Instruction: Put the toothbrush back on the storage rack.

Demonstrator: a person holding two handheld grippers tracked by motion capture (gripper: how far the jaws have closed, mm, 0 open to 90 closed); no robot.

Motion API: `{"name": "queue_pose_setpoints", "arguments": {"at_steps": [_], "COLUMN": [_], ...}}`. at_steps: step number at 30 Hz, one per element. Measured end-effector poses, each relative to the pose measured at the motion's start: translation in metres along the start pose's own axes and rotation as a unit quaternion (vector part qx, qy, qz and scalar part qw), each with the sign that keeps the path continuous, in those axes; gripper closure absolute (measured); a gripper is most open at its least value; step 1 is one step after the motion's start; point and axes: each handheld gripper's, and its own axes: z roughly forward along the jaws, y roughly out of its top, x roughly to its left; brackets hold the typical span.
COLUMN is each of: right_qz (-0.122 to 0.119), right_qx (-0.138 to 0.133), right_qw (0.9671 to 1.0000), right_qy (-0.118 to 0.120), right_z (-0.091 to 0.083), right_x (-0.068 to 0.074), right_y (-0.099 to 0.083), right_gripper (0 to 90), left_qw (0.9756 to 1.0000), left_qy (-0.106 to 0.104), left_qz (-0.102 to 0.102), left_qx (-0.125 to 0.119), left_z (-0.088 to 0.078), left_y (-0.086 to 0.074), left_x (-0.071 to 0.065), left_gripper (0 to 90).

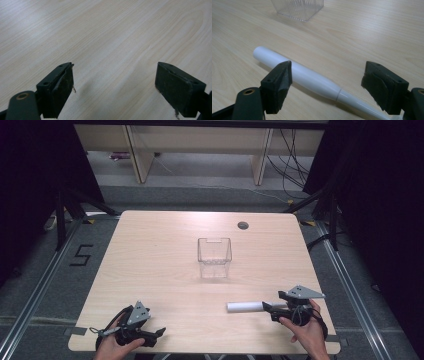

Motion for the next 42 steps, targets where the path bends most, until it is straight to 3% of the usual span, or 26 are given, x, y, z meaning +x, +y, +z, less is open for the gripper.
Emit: {"name": "queue_pose_setpoints", "arguments": {"at_steps": [4, 5, 7, 8, 11, 13, 14, 16, 17, 18, 19, 20, 21, 22, 23, 24, 26, 27, 30, 31, 33, 34, 35, 37, 40, 42], "right_qz": [0.005, 0.008, 0.001, 0.0, 0.0, 0.02, 0.0, 0.014, 0.0, 0.01, -0.006, 0.008, -0.01, -0.014, 0.004, -0.012, -0.016, -0.006, -0.015, -0.03, -0.027, -0.048, -0.032, -0.059, -0.048, -0.064], "right_qx": [0.001, 0.001, 0.004, 0.007, 0.0, 0.007, 0.006, 0.009, 0.01, 0.013, 0.011, 0.014, 0.011, 0.012, 0.018, 0.012, 0.019, 0.021, 0.028, 0.021, 0.029, 0.031, 0.038, 0.041, 0.046, 0.049], "right_qw": [1.0, 0.9999, 0.9998, 1.0, 1.0, 0.9997, 1.0, 0.9998, 0.9999, 0.9998, 0.9999, 0.9998, 0.9998, 0.9998, 0.9997, 0.9998, 0.9995, 0.9996, 0.9993, 0.9991, 0.9988, 0.998, 0.9982, 0.9971, 0.9972, 0.9959], "right_qy": [0.0, 0.007, 0.017, 0.002, 0.0, 0.008, 0.004, 0.008, 0.004, 0.009, 0.012, 0.014, 0.01, 0.01, 0.015, 0.012, 0.018, 0.02, 0.021, 0.02, 0.03, 0.028, 0.032, 0.027, 0.035, 0.04], "right_z": [0.001, 0.002, 0.003, 0.002, 0.008, 0.009, 0.01, 0.014, 0.015, 0.016, 0.017, 0.018, 0.019, 0.019, 0.02, 0.021, 0.024, 0.025, 0.029, 0.032, 0.036, 0.037, 0.039, 0.045, 0.051, 0.057], "right_x": [0.001, 0.002, 0.002, 0.003, 0.006, 0.01, 0.008, 0.011, 0.01, 0.013, 0.012, 0.015, 0.014, 0.015, 0.018, 0.017, 0.02, 0.022, 0.026, 0.027, 0.033, 0.032, 0.037, 0.038, 0.045, 0.046], "right_y": [0.001, 0.001, 0.002, 0.003, 0.006, 0.007, 0.009, 0.01, 0.012, 0.012, 0.014, 0.014, 0.016, 0.017, 0.018, 0.02, 0.022, 0.022, 0.025, 0.027, 0.029, 0.03, 0.03, 0.032, 0.034, 0.037], "right_gripper": [24.7, 24.9, 25.4, 25.8, 27.5, 28.5, 29.8, 30.1, 31.3, 32.5, 33.2, 34.0, 35.5, 36.4, 37.1, 38.1, 43.6, 46.2, 52.9, 57.4, 61.9, 64.3, 66.1, 70.4, 75.5, 78.3], "left_qw": [1.0, 0.9999, 1.0, 1.0, 0.9999, 0.9999, 0.9999, 1.0, 0.9999, 0.9998, 0.9997, 0.9997, 0.9997, 0.9997, 0.9997, 0.9997, 0.9999, 0.9999, 0.9999, 1.0, 0.9999, 1.0, 1.0, 1.0, 1.0, 1.0], "left_qy": [-0.003, -0.003, -0.003, -0.003, -0.004, -0.003, -0.003, -0.003, -0.003, -0.003, -0.002, -0.002, -0.002, -0.002, -0.002, -0.002, -0.004, -0.004, -0.004, -0.004, -0.005, -0.004, -0.004, -0.001, -0.001, -0.001], "left_qz": [-0.002, 0.007, 0.0, 0.0, 0.006, 0.006, 0.007, -0.006, 0.007, 0.012, 0.017, 0.016, 0.016, 0.016, 0.016, 0.016, 0.009, 0.006, 0.008, 0.003, -0.011, 0.0, 0.001, -0.003, -0.003, -0.001], "left_qx": [0.0, 0.007, 0.002, 0.003, 0.008, 0.008, 0.008, -0.002, 0.01, 0.014, 0.019, 0.018, 0.018, 0.018, 0.018, 0.018, 0.012, 0.01, 0.012, 0.007, -0.004, 0.004, 0.004, 0.001, 0.0, 0.0], "left_z": [0.0, -0.001, 0.0, 0.0, -0.001, -0.001, -0.001, 0.001, -0.001, -0.001, -0.002, -0.002, -0.002, -0.002, -0.002, -0.002, -0.001, -0.001, -0.001, 0.0, 0.001, 0.0, -0.001, 0.0, 0.0, 0.0], "left_y": [0.0, 0.0, 0.0, 0.0, 0.0, 0.0, 0.0, 0.0, 0.0, 0.0, 0.0, 0.0, 0.0, 0.0, 0.0, 0.0, 0.0, 0.0, 0.0, 0.0, 0.0, 0.0, 0.0, 0.0, 0.0, 0.0], "left_x": [0.0, 0.001, 0.0, 0.0, 0.001, 0.001, 0.001, -0.001, 0.001, 0.002, 0.003, 0.003, 0.003, 0.003, 0.003, 0.003, 0.002, 0.002, 0.002, 0.001, -0.001, 0.001, 0.001, 0.001, 0.0, 0.0], "left_gripper": [14.9, 14.9, 14.9, 14.9, 14.9, 14.9, 14.9, 14.9, 14.9, 14.9, 14.9, 14.9, 14.9, 14.9, 14.9, 14.9, 14.9, 14.9, 14.9, 14.9, 14.9, 14.9, 14.9, 14.9, 14.9, 14.9]}}
